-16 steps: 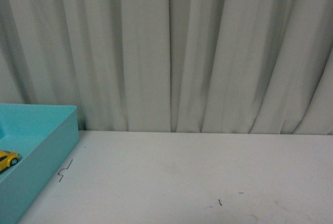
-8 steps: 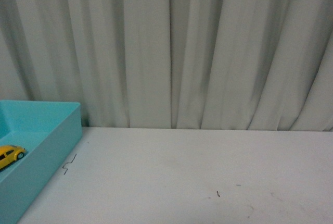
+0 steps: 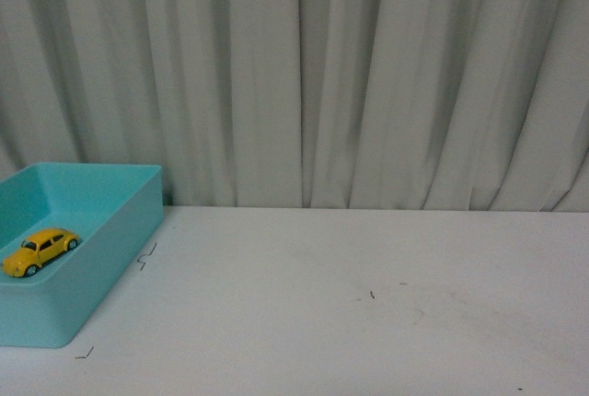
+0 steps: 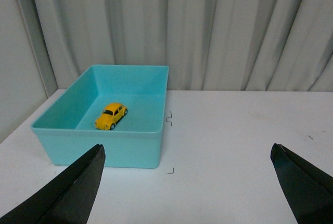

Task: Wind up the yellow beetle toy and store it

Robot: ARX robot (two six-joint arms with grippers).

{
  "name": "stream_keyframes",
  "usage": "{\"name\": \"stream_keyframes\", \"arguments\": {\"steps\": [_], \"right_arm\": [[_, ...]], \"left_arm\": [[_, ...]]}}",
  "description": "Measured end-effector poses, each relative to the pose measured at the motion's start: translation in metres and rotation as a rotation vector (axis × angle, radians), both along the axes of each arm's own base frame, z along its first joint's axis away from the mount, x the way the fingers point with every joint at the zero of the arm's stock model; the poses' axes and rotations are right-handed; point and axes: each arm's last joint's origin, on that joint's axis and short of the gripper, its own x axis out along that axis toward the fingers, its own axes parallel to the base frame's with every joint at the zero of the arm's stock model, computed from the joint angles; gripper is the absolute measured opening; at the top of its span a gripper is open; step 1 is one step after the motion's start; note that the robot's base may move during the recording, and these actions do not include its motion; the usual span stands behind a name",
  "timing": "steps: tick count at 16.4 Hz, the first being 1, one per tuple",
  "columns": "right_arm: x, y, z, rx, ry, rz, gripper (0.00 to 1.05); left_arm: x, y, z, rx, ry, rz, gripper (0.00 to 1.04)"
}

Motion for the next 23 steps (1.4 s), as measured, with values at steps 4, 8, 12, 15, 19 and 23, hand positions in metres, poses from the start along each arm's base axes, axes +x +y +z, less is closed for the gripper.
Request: {"name": "stream_keyframes", "arguments": {"steps": [4,8,12,15,19,23], "right_arm": [[0.0000,0.0000,-0.0003,0.000,0.003,0.000,0.98],[0.0000,0.0000,-0.0003,0.000,0.003,0.000,0.98],[0.0000,0.0000,-0.0002,0.000,0.002,0.000,0.98],[0.0000,0.0000,-0.0003,0.000,0.003,0.000,0.98],[0.0000,0.0000,-0.0003,0.000,0.003,0.000,0.98],[0.0000,0.0000,-0.0002,0.000,0.002,0.000,0.98]], "left_arm": [[0.0000,0.0000,-0.0003,0.000,0.003,0.000,0.98],[0.0000,0.0000,-0.0003,0.000,0.003,0.000,0.98],[0.0000,0.0000,-0.0003,0.000,0.003,0.000,0.98],[0.0000,0.0000,-0.0003,0.000,0.003,0.000,0.98],[0.0000,0.0000,-0.0003,0.000,0.003,0.000,0.98],[0.0000,0.0000,-0.0003,0.000,0.003,0.000,0.98]]}}
